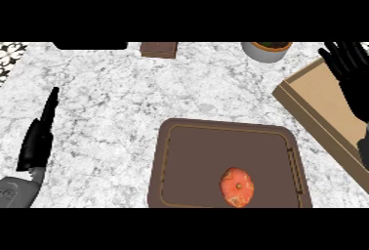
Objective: Pick the squash from the tray and place it in the cardboard box
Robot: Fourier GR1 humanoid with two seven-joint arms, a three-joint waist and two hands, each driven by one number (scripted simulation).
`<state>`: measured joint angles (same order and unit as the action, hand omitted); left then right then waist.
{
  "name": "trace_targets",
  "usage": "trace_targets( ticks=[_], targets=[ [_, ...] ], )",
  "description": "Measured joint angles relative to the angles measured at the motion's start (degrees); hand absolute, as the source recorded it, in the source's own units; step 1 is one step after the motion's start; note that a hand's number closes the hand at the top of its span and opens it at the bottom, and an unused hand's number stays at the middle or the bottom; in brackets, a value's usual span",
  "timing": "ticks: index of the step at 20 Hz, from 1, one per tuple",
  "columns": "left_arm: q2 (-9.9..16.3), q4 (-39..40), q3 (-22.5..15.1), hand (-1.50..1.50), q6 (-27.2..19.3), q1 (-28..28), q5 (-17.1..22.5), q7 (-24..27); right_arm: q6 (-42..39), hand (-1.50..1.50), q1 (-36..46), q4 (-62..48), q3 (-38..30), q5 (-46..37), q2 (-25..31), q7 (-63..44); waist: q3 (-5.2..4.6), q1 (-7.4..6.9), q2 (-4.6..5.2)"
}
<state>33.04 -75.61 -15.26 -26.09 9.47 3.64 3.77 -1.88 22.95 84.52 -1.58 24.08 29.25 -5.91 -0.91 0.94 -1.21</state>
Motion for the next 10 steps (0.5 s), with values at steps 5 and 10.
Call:
trace_targets(
  ticks=[5, 10],
  targets=[
    [-1.7, -3.9, 4.1, 0.00, 5.6, -1.6, 8.5, -1.5, 2.6, -1.50, -8.0, 10.5, 1.3, -0.8, -1.4, -2.2, 0.59, 0.18, 0.30],
    [-4.5, -6.5, 6.4, 0.00, 10.2, -5.1, 17.4, -4.0, 12.1, -1.50, -15.9, 16.7, -1.3, -10.0, -1.7, 3.0, 0.68, 1.81, -0.18]
  ],
)
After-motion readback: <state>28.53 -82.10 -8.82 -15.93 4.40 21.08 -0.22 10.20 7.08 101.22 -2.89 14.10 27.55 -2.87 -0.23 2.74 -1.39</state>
